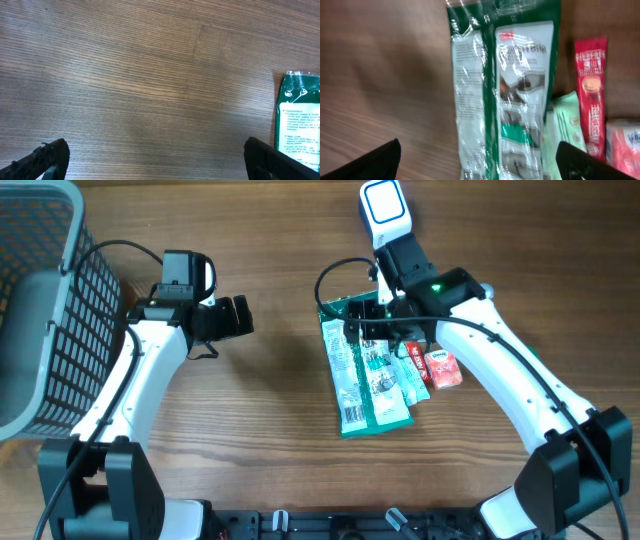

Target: Scan the item barcode

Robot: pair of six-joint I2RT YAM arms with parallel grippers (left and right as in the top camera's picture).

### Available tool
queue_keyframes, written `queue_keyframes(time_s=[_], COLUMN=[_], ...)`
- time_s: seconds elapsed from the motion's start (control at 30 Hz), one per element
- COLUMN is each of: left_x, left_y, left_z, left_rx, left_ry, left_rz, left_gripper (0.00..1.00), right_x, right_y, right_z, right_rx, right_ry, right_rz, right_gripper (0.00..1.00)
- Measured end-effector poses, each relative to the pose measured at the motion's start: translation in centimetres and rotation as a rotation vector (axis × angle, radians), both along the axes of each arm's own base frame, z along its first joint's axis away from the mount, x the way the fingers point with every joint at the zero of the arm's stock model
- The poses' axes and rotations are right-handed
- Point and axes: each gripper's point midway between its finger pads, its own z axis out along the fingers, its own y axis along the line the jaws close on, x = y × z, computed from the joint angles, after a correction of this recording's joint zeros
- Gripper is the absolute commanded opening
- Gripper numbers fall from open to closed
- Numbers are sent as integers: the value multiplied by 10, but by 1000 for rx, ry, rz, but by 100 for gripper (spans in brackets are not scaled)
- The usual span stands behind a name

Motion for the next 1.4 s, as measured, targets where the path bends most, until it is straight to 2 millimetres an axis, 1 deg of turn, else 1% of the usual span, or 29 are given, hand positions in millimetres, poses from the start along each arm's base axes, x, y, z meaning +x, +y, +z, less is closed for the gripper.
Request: queue_keyframes(time_s=[0.03,0.17,0.4,0.47,0.5,0.53,0.57,0.6,0.67,0.7,0.77,0.8,0.83,0.9,0.93,0.97,1.0,1.03,1.1,1.13,1.17,1.2,1.23,1.3,1.33,1.4], left_x=[0,0,0,0,0,0,0,0,0,0,0,0,0,0,0,0,0,0,0,0,0,0,0,0,0,0], left_y=[0,0,0,0,0,0,0,0,0,0,0,0,0,0,0,0,0,0,0,0,0,0,0,0,0,0], left_z=[0,0,0,0,0,0,0,0,0,0,0,0,0,0,0,0,0,0,0,0,0,0,0,0,0,0], left_rx=[0,0,0,0,0,0,0,0,0,0,0,0,0,0,0,0,0,0,1,1,1,1,1,1,1,1], left_ry=[0,0,0,1,1,0,0,0,1,0,0,0,1,0,0,-1,-2,0,1,0,0,1,0,0,0,-1], left_rz=[0,0,0,0,0,0,0,0,0,0,0,0,0,0,0,0,0,0,-2,-2,-2,-2,-3,-3,-3,-3], left_gripper=[100,100,100,100,100,100,100,100,100,100,100,100,100,100,100,100,100,100,100,100,100,100,100,100,100,100], right_x=[9,26,26,24,22,19,12,5,-21,-37,-71,-87,-109,-159,-174,-191,-202,-209,-214,-214,-212,-208,-202,-198,-199,-209], right_y=[5,13,13,11,10,6,-3,-12,-33,-43,-66,-77,-93,-130,-142,-160,-171,-179,-187,-193,-196,-197,-197,-194,-192,-183], right_z=[4,13,15,30,46,68,104,132,193,220,265,280,297,314,318,306,289,277,253,238,231,232,242,258,269,295], right_rx=[20,57,59,74,90,105,123,139,185,216,267,281,299,316,321,294,268,250,228,209,198,189,180,153,152,114], right_ry=[-41,-117,-120,-154,-190,-247,-343,-419,-587,-661,-801,-853,-916,-1020,-1063,-1084,-1082,-1091,-1096,-1103,-1118,-1159,-1255,-1415,-1491,-1733], right_rz=[0,-1,-1,-5,-5,-12,-29,-45,-80,-90,-121,-138,-161,-223,-254,-308,-349,-381,-432,-468,-487,-489,-470,-414,-392,-293], right_gripper=[100,100,100,100,100,100,100,100,100,100,100,99,100,100,100,100,100,100,100,100,100,99,99,100,100,100])
